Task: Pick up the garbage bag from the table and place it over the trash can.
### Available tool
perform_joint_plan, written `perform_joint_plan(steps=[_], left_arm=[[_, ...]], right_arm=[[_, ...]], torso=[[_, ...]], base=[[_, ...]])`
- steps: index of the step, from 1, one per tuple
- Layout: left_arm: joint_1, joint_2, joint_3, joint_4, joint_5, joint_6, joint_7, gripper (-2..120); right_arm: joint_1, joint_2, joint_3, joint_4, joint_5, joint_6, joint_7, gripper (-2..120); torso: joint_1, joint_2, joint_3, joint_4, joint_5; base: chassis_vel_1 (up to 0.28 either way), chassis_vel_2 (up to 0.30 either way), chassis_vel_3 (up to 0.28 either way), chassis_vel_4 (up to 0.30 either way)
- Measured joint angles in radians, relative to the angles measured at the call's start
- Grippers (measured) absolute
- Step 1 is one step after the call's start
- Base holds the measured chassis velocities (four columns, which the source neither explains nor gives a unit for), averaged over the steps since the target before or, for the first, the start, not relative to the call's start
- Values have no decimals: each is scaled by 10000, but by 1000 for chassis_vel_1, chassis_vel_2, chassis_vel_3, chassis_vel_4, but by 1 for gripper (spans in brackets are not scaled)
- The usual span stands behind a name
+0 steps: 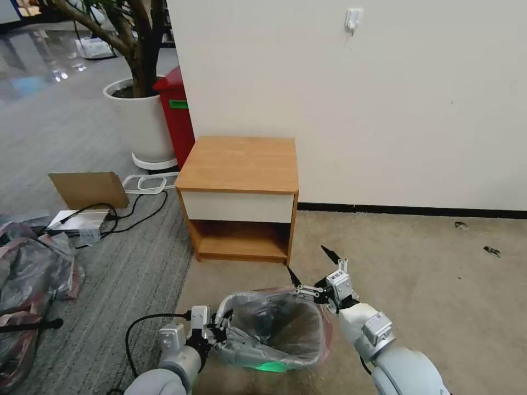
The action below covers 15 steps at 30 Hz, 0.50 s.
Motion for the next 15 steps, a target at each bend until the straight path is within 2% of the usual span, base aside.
perform_joint_plan(steps=[1, 3, 6, 10, 12, 14, 15], left_arm=[[6, 6, 14, -1, 90, -39, 0, 50], [9, 9, 19, -1, 135, -70, 0, 52], [13, 46, 44, 0, 410, -330, 4, 67], [10, 65, 59, 2, 539, -613, 44, 75], [32, 68, 77, 74, 795, -1210, 180, 88], [42, 63, 82, 107, 887, -1443, 214, 91], [78, 45, 94, 244, 1223, -2175, 292, 97]], right_arm=[[-5, 9, -14, -12, -6, 2, -3, 100], [-6, 11, -17, -17, -8, 3, -4, 100], [-8, 17, -43, -43, -21, 11, -9, 100], [-9, -7, -89, -58, -55, 21, -11, 100], [-11, -38, -153, -57, -107, 32, -10, 100], [-13, -27, -165, -55, -112, 36, 29, 100], [-48, 19, -207, -42, -112, 43, 294, 100]], torso=[[0, 0, 0, 0, 0], [0, 0, 0, 0, -1], [-1, 0, 0, 0, -1], [0, 0, 0, 0, -1], [0, 0, 0, 0, -1], [0, 0, 0, 1, -1], [0, 0, 0, 1, 0]], base=[[0, 0, 0, 0], [0, 0, 0, 0], [0, 0, 0, 0], [0, 0, 0, 0], [0, 0, 0, 0], [0, 0, 0, 0], [0, 0, 0, 0]])
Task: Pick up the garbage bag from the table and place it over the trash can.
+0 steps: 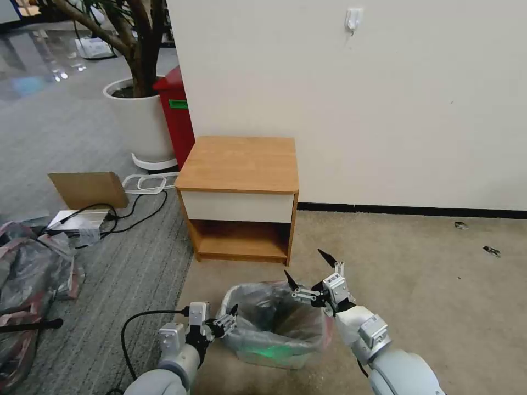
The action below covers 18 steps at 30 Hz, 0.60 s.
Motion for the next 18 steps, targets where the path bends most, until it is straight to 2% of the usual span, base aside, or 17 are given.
perform_joint_plan(steps=[3, 4, 6, 7, 9, 10, 13, 18], left_arm=[[57, -20, -12, 285, 772, -2007, 61, 100], [57, -20, -12, 285, 772, -2007, 61, 100], [114, -43, -132, 482, 1198, -3675, 56, 100], [114, -43, -132, 482, 1198, -3675, 56, 100], [221, -71, -395, 621, 1400, -4933, 55, 100], [221, -71, -395, 621, 1400, -4933, 55, 100], [449, -97, -968, 811, 1818, -6025, -40, 100], [536, -138, -1154, 933, 1875, -6322, -398, 100]], right_arm=[[-215, 203, -97, 44, 59, -25, 1095, 100], [-215, 203, -97, 44, 59, -25, 1095, 100], [-553, 453, 62, 49, 236, 45, 1809, 100], [-553, 453, 62, 49, 236, 45, 1809, 100], [-998, 706, 338, -1, 513, 458, 2324, 100], [-998, 706, 338, -1, 513, 458, 2324, 100], [-1584, 1162, 826, -311, 656, 1717, 2868, 100], [-1819, 1470, 930, -789, 614, 2422, 3056, 100]], torso=[[0, 0, 0, 0, 0], [0, 0, 0, 0, 0], [0, 1, 0, 0, -1], [0, 1, 0, 0, -1], [0, 0, 0, -2, -1], [0, 0, 0, -2, -1], [0, 0, 0, -2, -1], [0, 0, 0, -1, -1]], base=[[0, 0, 0, 0], [0, 0, 0, 0], [0, 0, 0, 0], [0, 0, 0, 0], [0, 0, 0, 0], [0, 0, 0, 0], [0, 0, 0, 0], [0, 0, 0, 0]])
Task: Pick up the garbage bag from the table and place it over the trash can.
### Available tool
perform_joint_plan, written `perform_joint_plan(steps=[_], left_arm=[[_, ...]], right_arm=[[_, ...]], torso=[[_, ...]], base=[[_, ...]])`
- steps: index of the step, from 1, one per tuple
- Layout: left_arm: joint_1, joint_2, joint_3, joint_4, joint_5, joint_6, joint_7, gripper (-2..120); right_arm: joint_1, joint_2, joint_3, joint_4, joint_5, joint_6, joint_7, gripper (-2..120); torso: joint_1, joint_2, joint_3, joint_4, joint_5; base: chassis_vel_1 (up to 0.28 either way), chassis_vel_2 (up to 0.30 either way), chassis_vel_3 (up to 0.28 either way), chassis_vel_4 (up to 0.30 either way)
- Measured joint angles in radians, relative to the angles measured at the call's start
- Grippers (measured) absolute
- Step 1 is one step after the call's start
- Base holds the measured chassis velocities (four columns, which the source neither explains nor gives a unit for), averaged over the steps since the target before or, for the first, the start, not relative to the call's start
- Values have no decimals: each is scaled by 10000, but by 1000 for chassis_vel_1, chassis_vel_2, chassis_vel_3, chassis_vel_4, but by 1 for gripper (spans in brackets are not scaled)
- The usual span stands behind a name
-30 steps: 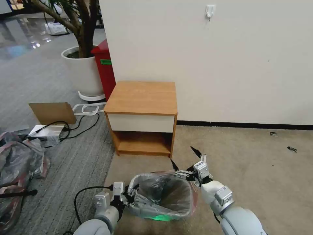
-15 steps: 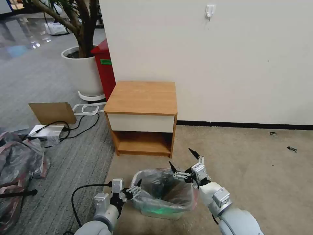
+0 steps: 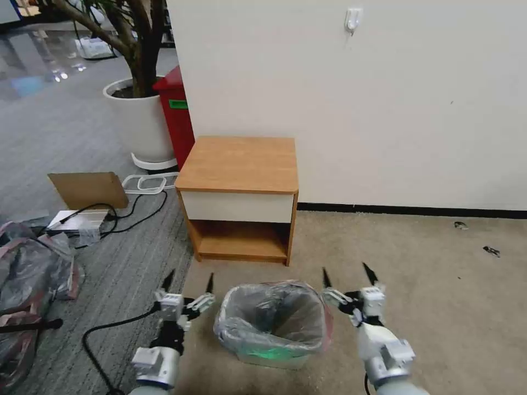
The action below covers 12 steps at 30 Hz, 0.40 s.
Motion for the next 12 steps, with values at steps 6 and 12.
perform_joint_plan(steps=[6, 12], left_arm=[[-1, -45, -19, 6, -9, -48, -74, 100], [-4, -45, -14, 6, -23, -15, -75, 100]], right_arm=[[-26, 94, -47, -198, -81, 113, 6, 100], [-16, 86, -55, -198, -86, 109, -6, 100]], torso=[[0, 0, 0, 0, 1], [0, 0, 0, 0, 1]], base=[[0, 0, 0, 0], [0, 0, 0, 0]])
